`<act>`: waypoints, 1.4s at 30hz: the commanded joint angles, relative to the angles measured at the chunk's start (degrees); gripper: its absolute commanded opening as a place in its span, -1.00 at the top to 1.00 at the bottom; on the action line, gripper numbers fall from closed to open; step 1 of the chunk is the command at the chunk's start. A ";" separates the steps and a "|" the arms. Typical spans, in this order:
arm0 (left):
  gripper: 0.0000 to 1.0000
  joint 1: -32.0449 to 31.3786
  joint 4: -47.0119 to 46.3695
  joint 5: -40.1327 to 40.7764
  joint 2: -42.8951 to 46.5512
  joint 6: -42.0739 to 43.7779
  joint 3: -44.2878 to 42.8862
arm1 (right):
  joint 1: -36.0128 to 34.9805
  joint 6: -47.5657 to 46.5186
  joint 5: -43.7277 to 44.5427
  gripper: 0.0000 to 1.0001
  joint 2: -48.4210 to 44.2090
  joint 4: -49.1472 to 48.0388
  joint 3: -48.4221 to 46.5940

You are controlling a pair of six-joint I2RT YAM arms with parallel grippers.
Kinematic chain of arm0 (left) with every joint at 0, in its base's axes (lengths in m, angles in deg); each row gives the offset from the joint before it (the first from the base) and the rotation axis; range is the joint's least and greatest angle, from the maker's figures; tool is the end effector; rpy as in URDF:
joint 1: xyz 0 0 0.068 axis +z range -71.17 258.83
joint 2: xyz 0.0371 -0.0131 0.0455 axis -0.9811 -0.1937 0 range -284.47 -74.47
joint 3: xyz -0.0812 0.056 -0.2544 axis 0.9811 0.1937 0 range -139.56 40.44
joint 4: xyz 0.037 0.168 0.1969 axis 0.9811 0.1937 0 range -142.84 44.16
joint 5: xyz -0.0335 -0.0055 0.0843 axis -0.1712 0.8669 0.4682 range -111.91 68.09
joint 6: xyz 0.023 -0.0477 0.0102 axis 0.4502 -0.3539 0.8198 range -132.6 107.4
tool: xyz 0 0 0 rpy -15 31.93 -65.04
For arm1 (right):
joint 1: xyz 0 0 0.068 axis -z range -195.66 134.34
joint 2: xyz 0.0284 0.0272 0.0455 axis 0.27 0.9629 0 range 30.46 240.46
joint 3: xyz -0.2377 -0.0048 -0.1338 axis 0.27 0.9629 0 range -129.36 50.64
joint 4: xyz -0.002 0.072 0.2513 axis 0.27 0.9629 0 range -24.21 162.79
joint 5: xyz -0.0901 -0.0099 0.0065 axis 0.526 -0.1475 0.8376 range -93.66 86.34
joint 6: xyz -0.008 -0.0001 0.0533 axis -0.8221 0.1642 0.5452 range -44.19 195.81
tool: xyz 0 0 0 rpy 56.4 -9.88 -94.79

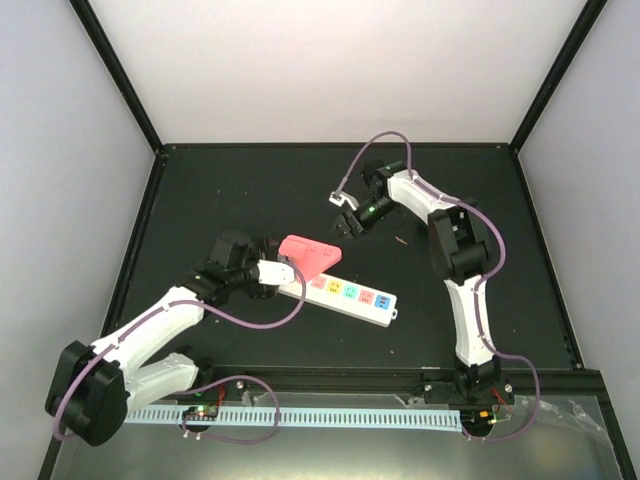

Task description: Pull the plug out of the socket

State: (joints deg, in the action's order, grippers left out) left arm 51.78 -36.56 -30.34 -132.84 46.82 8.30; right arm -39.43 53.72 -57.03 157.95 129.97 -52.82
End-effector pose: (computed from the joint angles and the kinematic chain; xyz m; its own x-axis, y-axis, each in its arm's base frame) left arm 0.1831 -0.0994 0.2101 0.1640 0.8724 -0.4604 0.7958 0.1587 0.5843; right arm 0.3837 0.2002 0.1828 -0.7486 -0.5748 -0.3304 -0.5880 0.3452 0.7315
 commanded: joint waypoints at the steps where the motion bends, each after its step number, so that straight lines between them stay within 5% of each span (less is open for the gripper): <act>1: -0.94 0.25 -12.91 1.48 -3.03 7.81 0.94 | -0.09 1.61 -1.63 -0.60 5.15 -0.94 -3.91; 27: -0.11 -2.85 -22.16 6.31 -14.67 11.73 0.35 | -5.64 -4.40 -4.62 -0.13 11.47 5.20 -8.24; 32: 0.20 -2.99 -16.27 4.74 -12.33 8.52 -1.58 | -6.01 -4.39 -3.82 -0.09 10.75 4.69 -7.69; 42: 0.37 -2.92 -7.36 2.30 -14.18 5.66 -6.83 | -7.46 -5.65 -5.05 -0.15 12.16 5.83 -8.65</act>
State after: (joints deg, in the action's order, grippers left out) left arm 49.12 -48.61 -26.27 -144.97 54.34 5.40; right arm -45.29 49.99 -59.36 168.96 133.69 -59.99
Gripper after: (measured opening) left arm 0.325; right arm 0.576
